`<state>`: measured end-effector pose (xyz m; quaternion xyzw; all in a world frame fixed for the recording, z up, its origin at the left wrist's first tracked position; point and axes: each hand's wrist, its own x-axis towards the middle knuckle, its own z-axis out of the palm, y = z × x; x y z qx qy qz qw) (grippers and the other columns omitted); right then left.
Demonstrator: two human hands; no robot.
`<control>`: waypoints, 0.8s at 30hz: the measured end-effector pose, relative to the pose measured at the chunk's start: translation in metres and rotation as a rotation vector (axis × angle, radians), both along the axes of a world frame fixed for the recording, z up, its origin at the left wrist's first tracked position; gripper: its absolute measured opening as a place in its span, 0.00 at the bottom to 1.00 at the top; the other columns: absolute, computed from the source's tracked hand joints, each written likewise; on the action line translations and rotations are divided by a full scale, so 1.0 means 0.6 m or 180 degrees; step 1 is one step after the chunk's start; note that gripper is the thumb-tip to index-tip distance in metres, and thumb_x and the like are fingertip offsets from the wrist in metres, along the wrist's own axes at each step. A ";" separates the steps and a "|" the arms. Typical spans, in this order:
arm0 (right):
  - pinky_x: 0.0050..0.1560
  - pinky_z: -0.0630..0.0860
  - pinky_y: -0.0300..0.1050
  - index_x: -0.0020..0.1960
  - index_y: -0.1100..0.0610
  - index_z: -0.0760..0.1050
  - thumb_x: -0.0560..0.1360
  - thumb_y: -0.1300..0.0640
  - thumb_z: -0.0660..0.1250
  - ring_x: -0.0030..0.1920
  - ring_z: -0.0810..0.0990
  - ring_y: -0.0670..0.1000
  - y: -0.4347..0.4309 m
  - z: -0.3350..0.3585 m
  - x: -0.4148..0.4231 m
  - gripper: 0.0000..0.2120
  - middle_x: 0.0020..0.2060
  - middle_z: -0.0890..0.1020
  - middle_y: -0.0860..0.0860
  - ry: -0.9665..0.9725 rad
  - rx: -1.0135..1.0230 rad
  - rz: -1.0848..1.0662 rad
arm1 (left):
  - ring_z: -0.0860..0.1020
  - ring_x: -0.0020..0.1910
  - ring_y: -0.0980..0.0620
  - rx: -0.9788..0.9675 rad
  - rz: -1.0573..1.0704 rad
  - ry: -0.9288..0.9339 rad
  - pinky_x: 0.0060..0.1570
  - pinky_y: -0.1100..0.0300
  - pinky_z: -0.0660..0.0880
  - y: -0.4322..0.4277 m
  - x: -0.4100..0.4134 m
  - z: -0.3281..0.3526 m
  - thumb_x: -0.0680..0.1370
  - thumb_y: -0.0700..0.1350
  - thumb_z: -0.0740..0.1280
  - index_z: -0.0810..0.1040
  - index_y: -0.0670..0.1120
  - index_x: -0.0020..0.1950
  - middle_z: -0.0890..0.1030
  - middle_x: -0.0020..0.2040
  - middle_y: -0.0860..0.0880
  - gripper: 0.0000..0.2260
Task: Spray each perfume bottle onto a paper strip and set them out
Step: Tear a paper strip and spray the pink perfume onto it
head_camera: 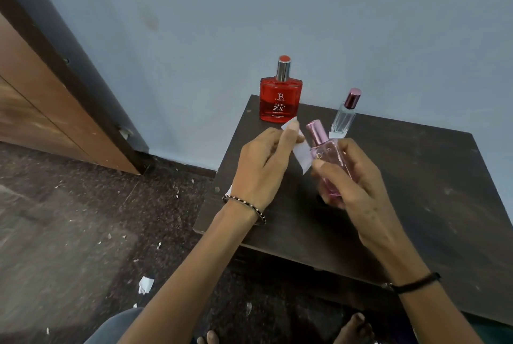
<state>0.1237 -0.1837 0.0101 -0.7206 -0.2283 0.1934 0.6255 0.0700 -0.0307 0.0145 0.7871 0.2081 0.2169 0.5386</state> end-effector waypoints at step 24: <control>0.24 0.69 0.37 0.70 0.55 0.75 0.76 0.56 0.67 0.30 0.74 0.47 -0.023 0.007 0.025 0.23 0.47 0.83 0.57 0.1224 0.1381 0.0547 | 0.86 0.47 0.52 -0.1432 0.0293 -0.0326 0.49 0.59 0.83 -0.003 0.028 -0.005 0.75 0.53 0.74 0.89 0.45 0.45 0.88 0.44 0.48 0.11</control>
